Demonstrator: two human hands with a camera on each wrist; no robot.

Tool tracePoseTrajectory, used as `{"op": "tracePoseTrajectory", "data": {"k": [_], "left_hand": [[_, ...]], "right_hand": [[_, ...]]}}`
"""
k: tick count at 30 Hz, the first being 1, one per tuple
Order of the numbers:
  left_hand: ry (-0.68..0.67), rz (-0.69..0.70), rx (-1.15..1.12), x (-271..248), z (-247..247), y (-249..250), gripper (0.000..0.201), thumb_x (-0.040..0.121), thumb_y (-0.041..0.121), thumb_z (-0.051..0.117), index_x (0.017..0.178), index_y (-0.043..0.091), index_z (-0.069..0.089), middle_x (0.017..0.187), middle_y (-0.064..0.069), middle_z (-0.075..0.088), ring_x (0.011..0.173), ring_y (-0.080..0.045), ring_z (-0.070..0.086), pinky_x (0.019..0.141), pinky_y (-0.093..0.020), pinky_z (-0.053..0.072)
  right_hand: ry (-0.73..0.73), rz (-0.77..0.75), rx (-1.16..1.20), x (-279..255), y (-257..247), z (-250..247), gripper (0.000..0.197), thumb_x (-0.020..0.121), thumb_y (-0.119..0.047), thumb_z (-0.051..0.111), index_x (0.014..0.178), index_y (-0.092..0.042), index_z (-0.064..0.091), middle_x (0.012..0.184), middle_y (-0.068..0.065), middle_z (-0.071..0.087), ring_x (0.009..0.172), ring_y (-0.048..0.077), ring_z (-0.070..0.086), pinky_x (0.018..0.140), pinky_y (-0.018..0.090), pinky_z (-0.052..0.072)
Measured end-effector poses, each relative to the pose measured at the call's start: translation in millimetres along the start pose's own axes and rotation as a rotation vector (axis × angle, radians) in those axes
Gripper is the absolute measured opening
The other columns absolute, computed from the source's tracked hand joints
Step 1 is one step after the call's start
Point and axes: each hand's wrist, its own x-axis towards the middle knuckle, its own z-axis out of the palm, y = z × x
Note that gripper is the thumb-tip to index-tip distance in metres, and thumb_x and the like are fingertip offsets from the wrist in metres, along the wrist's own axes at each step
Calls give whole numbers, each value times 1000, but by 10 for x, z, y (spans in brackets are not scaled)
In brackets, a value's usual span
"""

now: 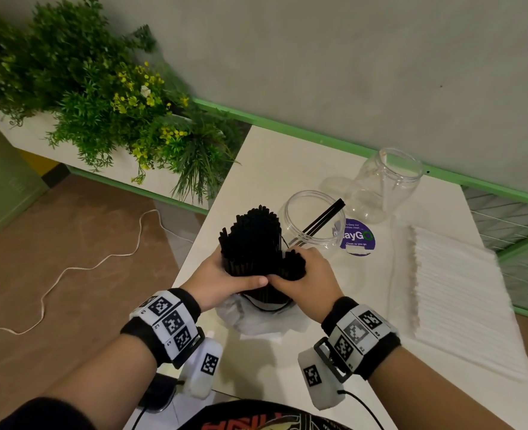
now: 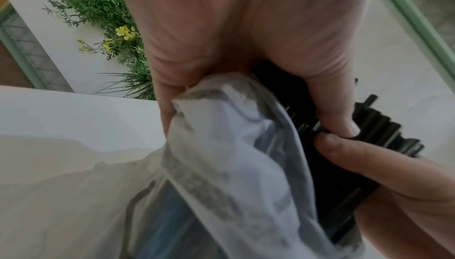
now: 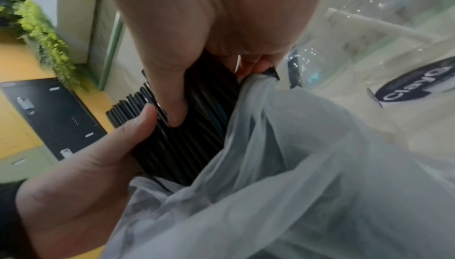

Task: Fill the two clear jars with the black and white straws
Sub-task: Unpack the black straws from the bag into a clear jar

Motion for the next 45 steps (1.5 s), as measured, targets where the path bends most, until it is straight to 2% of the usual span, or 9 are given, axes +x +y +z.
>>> {"op": "tracePoseTrajectory", "data": {"k": [6, 9, 12, 16, 22, 28, 32, 38, 45], "left_hand": [[61, -30, 49, 33, -17, -17, 72, 58, 28, 87, 122, 20, 56, 108, 10, 67, 101, 1, 61, 88, -17, 49], [47, -32, 72, 52, -31, -25, 81, 51, 40, 91, 121, 21, 57, 111, 9, 67, 105, -5, 62, 99, -31, 48], [40, -26, 105, 64, -43, -13, 88, 43, 49, 90, 120, 27, 54, 112, 14, 64, 107, -5, 60, 99, -28, 45], [22, -12, 167, 70, -40, 31, 86, 51, 46, 85, 126, 25, 51, 116, 13, 62, 109, -6, 57, 99, -26, 43], [-16, 1, 159, 87, -29, 45, 96, 39, 60, 84, 124, 27, 53, 115, 13, 64, 109, -3, 58, 98, -25, 43], [-30, 11, 174, 87, -19, 49, 96, 40, 61, 85, 123, 26, 54, 113, 13, 64, 106, 2, 57, 88, -14, 43], [-22, -8, 189, 102, -5, 62, 71, 59, 34, 85, 122, 23, 53, 110, 12, 64, 107, -3, 58, 85, -12, 43], [-23, -11, 208, 122, 18, 119, 64, 66, 30, 84, 119, 28, 49, 107, 20, 59, 99, 3, 55, 76, -3, 40], [-32, -24, 201, 153, 6, 117, 80, 52, 48, 85, 121, 28, 50, 111, 15, 61, 106, -7, 57, 94, -21, 43]], "right_hand": [[39, 54, 357, -1, -48, -161, 16, 77, -14, 76, 83, -6, 63, 78, 9, 68, 76, 16, 65, 71, 30, 54], [47, 15, 436, 15, -157, -298, 16, 80, -9, 74, 81, -1, 60, 70, 4, 62, 69, 9, 60, 67, 19, 48], [97, -28, 499, 61, -289, -467, 29, 76, -18, 71, 82, 6, 56, 76, 20, 60, 70, 16, 58, 70, 27, 48], [195, -70, 534, 125, -430, -596, 18, 78, -11, 70, 89, -10, 56, 77, 8, 67, 79, 27, 67, 85, 50, 53], [322, -223, 509, 170, -577, -627, 73, 82, -1, 59, 136, -42, 31, 92, -3, 65, 85, 27, 68, 90, 54, 51], [339, -252, 515, 223, -686, -778, 58, 84, 13, 54, 124, -29, 46, 91, 3, 59, 77, 25, 68, 82, 54, 54], [362, -272, 553, 311, -798, -1006, 57, 83, 16, 52, 122, -26, 45, 90, 9, 57, 75, 26, 68, 77, 49, 57], [410, -277, 629, 390, -805, -1137, 58, 83, 17, 55, 121, -25, 45, 90, 10, 55, 77, 29, 65, 74, 41, 58], [530, -306, 689, 447, -819, -1491, 59, 81, 17, 56, 120, -26, 45, 93, 14, 53, 76, 30, 63, 75, 51, 58]]}}
